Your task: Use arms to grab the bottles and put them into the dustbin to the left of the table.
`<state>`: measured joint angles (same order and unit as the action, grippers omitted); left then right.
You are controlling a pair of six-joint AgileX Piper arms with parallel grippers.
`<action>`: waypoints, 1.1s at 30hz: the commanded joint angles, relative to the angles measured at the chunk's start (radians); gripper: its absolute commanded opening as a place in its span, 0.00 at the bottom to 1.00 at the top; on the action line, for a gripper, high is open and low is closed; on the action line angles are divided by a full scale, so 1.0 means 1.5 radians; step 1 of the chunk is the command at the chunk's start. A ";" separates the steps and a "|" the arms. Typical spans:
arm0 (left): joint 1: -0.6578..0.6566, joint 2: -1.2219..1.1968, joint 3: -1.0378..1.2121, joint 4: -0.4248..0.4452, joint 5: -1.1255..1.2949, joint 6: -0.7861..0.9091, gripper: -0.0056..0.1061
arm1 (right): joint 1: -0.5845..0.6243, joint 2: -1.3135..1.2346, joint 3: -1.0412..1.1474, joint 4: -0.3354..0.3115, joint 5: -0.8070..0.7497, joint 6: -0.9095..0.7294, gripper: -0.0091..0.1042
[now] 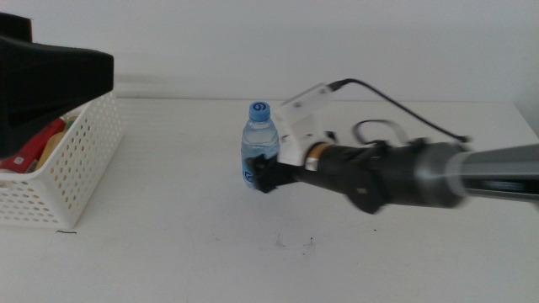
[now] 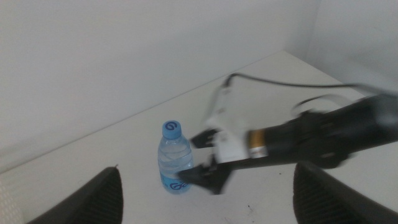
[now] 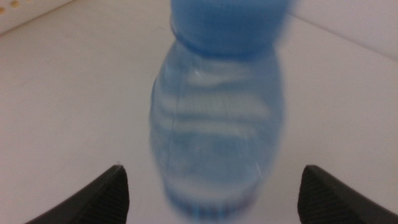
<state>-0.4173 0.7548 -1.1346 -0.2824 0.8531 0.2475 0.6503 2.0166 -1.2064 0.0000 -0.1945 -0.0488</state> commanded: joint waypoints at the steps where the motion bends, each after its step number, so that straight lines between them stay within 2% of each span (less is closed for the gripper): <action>1: -0.002 -0.002 -0.004 -0.002 -0.009 -0.007 0.89 | -0.006 -0.100 0.078 0.000 0.056 0.037 0.86; 5: -0.002 -0.002 -0.004 -0.002 -0.009 -0.007 0.89 | -0.002 -0.304 0.160 0.000 0.239 0.082 0.86; 9: -0.002 -0.002 -0.004 -0.002 -0.009 -0.007 0.89 | -0.002 -0.483 0.120 0.000 0.414 0.082 0.86; 12: -0.002 -0.002 -0.004 -0.002 -0.009 -0.007 0.89 | -0.008 -0.549 0.038 -0.036 0.538 0.099 0.86; 15: -0.002 -0.002 -0.004 -0.002 -0.009 -0.007 0.89 | -0.008 -0.564 -0.013 -0.062 0.600 0.105 0.86; 27: -0.002 -0.002 -0.004 -0.002 -0.015 -0.007 0.89 | -0.008 -0.565 -0.025 -0.064 0.594 0.105 0.85; 33: -0.006 0.009 0.071 -0.031 -0.200 -0.016 0.89 | -0.008 -0.565 -0.025 -0.064 0.594 0.105 0.85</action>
<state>-0.4186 0.7548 -1.0753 -0.3128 0.6407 0.2386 0.6464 1.1704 -1.2369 -0.0804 0.6968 0.1103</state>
